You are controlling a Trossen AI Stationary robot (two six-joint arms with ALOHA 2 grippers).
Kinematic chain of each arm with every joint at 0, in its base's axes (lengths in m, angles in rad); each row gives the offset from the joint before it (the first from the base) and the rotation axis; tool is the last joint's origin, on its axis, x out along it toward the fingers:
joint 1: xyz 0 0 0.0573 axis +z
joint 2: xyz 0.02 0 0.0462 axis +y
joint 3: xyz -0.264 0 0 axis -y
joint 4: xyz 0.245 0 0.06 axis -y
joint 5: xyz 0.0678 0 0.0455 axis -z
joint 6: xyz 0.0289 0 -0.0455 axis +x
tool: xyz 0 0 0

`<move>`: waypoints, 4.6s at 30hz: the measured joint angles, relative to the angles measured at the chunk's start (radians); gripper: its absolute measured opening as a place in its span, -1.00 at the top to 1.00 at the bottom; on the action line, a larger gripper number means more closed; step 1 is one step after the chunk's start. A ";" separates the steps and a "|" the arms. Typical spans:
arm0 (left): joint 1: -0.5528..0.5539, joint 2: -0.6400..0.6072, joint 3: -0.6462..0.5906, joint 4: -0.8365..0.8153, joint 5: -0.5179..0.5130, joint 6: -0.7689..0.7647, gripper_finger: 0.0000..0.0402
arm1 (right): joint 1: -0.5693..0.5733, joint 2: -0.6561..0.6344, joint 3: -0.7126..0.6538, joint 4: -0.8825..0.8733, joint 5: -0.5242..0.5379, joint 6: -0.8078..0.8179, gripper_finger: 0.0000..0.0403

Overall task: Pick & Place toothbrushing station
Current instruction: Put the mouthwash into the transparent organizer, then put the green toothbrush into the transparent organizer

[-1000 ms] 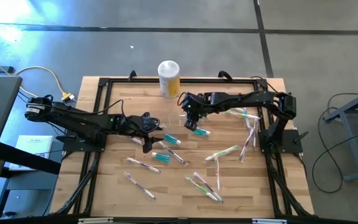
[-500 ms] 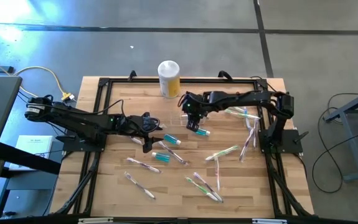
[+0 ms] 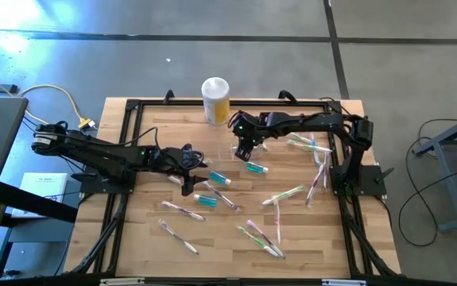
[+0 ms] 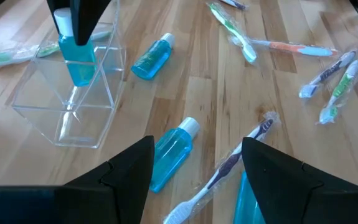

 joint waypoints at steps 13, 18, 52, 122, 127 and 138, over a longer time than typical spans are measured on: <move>0.000 0.000 0.000 -0.006 0.050 -0.008 -0.18 | 0.001 0.050 0.002 0.014 -0.017 0.046 0.41; 0.000 0.000 0.000 -0.008 0.053 -0.011 -0.18 | 0.003 0.052 0.001 0.017 0.026 0.048 0.28; 0.001 -0.088 0.162 -0.690 -0.081 0.041 -0.04 | 0.245 -0.433 0.000 -0.357 0.032 0.247 0.27; 0.037 0.264 0.247 -0.969 -0.300 0.227 0.96 | 0.628 -0.436 -0.306 -0.099 0.440 0.514 0.27; -0.201 0.263 0.369 -1.055 -0.421 0.273 0.96 | 0.628 -0.436 -0.306 -0.068 0.480 0.524 0.27; -0.599 0.348 0.446 -0.833 -0.837 0.693 0.94 | 0.628 -0.390 -0.306 0.275 0.417 0.322 0.27</move>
